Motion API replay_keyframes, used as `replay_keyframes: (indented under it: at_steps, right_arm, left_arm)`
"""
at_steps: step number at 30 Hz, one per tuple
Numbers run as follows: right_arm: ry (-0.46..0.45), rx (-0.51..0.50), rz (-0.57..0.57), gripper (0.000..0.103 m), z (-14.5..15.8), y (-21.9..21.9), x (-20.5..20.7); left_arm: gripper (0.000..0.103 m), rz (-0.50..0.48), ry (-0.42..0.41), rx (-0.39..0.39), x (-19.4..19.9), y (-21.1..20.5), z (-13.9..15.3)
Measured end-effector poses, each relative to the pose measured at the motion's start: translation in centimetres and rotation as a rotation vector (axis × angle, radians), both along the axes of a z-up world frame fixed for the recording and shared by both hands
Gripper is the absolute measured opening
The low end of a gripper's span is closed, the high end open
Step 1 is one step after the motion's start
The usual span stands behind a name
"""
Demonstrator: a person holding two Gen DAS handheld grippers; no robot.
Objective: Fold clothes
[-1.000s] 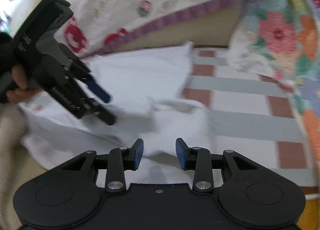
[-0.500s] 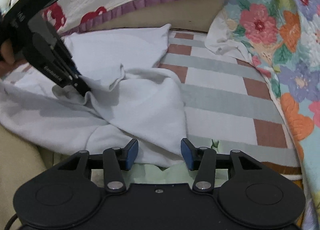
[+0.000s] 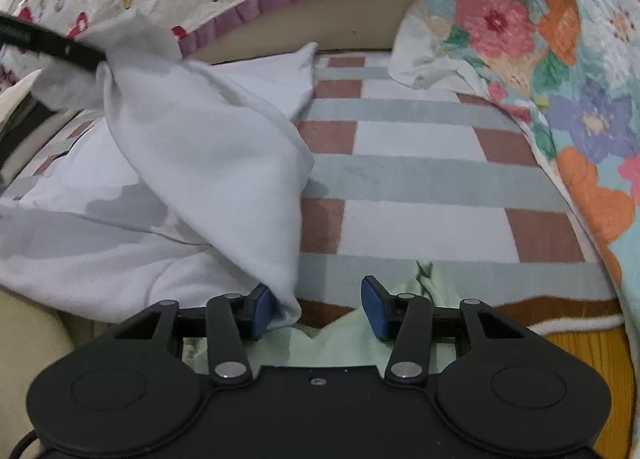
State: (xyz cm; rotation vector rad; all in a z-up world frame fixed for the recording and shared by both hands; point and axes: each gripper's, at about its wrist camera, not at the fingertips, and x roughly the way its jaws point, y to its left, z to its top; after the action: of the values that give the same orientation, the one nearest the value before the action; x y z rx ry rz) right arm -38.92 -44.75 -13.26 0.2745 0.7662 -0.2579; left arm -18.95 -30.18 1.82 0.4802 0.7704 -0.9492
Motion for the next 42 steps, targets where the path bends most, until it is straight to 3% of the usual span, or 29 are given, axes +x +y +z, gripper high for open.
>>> replay_keyframes:
  at_steps: [2,8,11,13,18,22,26,30,32,35,38,40,42]
  right_arm:
    - [-0.023,-0.015,0.032,0.007,0.4,0.5,0.0]
    - [-0.074,-0.177,0.086,0.003,3.5,3.0,-0.8]
    - [0.008,-0.162,0.073,0.003,2.1,2.9,0.0]
    - [0.038,-0.132,0.054,0.002,1.5,3.0,0.3]
    - [-0.095,-0.010,0.144,0.003,4.5,4.0,-1.0]
    - [-0.027,-0.035,0.150,0.002,4.4,4.2,-1.0]
    - [0.082,-0.134,0.121,0.002,3.9,4.0,-1.1]
    - [0.095,-0.105,0.114,0.002,3.9,3.0,-1.2]
    - [0.072,-0.049,0.092,0.003,3.8,2.1,-1.3]
    - [0.029,0.055,0.064,0.009,3.8,1.2,-1.0]
    - [-0.013,0.167,0.045,0.011,3.8,0.6,-0.4]
    - [-0.013,0.126,0.055,0.015,4.3,1.4,0.7]
    - [-0.040,0.089,0.083,0.027,5.4,2.0,2.2]
  left_arm:
    - [0.006,0.044,0.007,-0.020,0.8,1.3,0.1]
    - [0.006,0.122,0.064,-0.011,1.9,5.3,-1.2]
    - [0.005,0.163,0.161,0.013,3.0,6.9,-2.8]
    - [0.004,0.192,0.178,0.041,3.4,7.5,-3.3]
    - [0.004,0.237,0.186,0.018,3.9,9.2,-3.3]
    - [0.004,0.273,0.147,0.050,4.2,10.0,-3.6]
    - [0.004,0.333,0.099,0.064,4.6,11.6,-3.1]
    - [0.003,0.394,-0.101,0.005,2.5,13.8,-1.0]
    - [0.003,0.441,-0.117,-0.073,1.0,15.0,0.2]
    - [0.003,0.533,-0.025,-0.109,0.6,17.3,-0.3]
    - [0.004,0.643,0.183,-0.033,2.0,19.4,-3.3]
    - [0.006,0.680,0.270,-0.058,2.4,20.5,-4.1]
    - [0.006,0.697,0.299,-0.080,2.4,21.2,-4.1]
